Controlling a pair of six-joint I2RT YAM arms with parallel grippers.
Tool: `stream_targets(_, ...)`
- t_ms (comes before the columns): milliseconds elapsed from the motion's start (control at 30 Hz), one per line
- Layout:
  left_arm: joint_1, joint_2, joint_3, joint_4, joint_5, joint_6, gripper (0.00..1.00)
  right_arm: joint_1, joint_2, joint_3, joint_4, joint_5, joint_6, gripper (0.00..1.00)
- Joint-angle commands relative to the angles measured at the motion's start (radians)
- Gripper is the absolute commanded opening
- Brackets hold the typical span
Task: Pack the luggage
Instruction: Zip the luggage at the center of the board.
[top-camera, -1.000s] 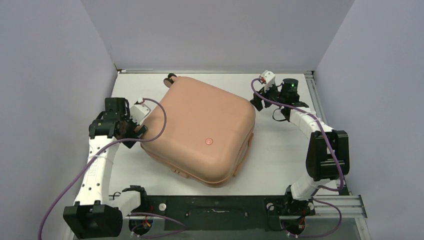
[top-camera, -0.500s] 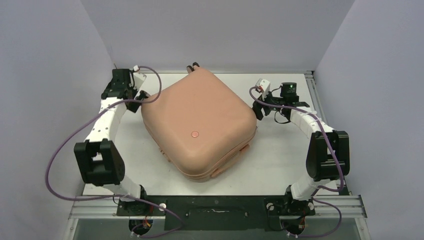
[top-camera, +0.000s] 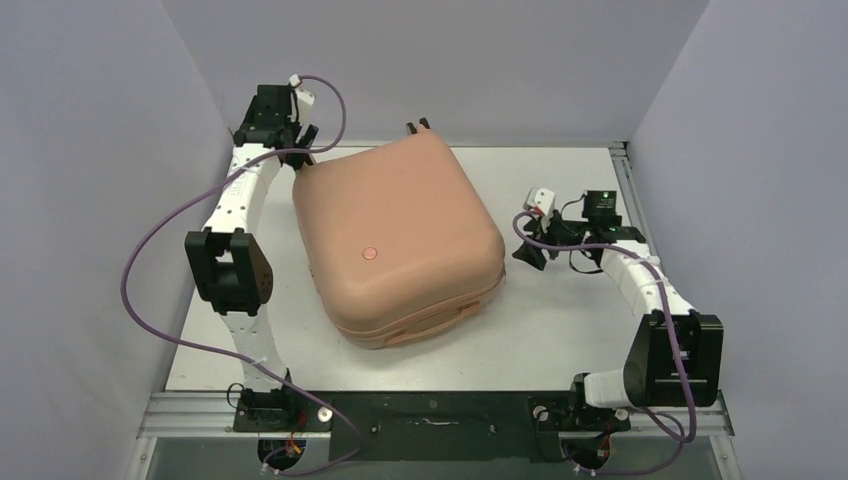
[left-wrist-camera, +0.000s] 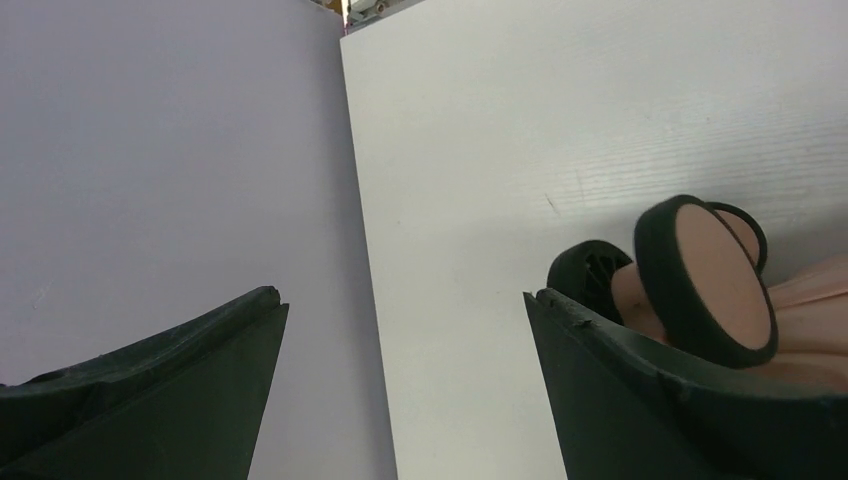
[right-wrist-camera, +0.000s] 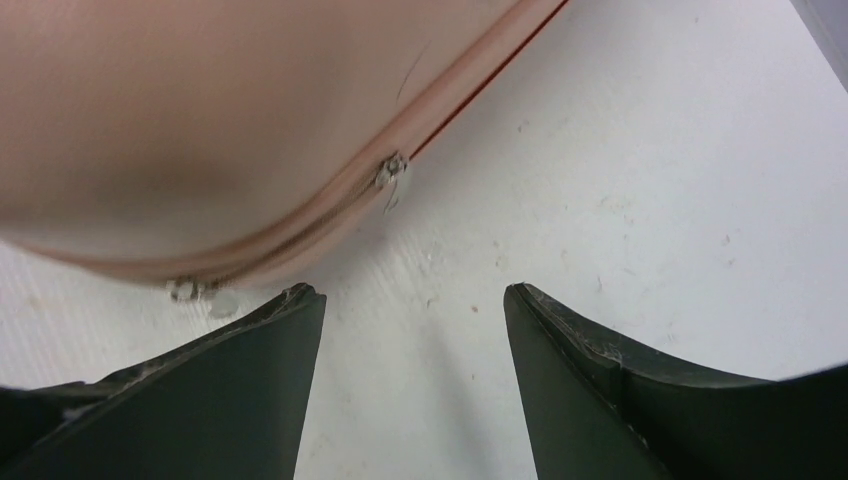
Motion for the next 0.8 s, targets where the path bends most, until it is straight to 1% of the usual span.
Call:
stream_targets(0,-0.104,-0.093,0.052,-0.017,0.032,0.011,0.96,-0.073,-0.042,-0.016,-0.237,-0.131,-0.325,0.67)
stream_targets(100,-0.198,-0.131,0.073,-0.018,0.003,0.038,0.96,-0.099,0.011,-0.007,-0.444,-0.212,-0.548,0.67)
stream_targets(267,-0.384,-0.129,0.128,-0.020,0.004,0.058,0.96,-0.105,0.162,0.041,-0.705,-0.342,-0.823,0.65)
stream_targets(333,-0.456,-0.107,0.143,-0.007,-0.017,0.068,0.96,-0.105,0.238,0.082,-0.868,-0.380,-0.989,0.65)
stream_targets(367,-0.486,-0.091,0.160,-0.004,-0.024,0.071,0.96,-0.105,0.281,0.108,-0.976,-0.395,-1.086,0.65)
stream_targets(400,-0.514,-0.073,0.177,0.004,-0.029,0.068,0.96,-0.107,0.313,0.138,-1.013,-0.420,-1.112,0.64)
stream_targets(533,-0.594,-0.012,0.206,0.027,-0.028,0.053,0.96,-0.104,0.389,0.164,-1.020,-0.461,-1.096,0.62)
stream_targets(767,-0.657,-0.028,0.078,0.096,-0.014,0.019,0.96,-0.105,0.416,0.198,-1.020,-0.507,-1.034,0.58)
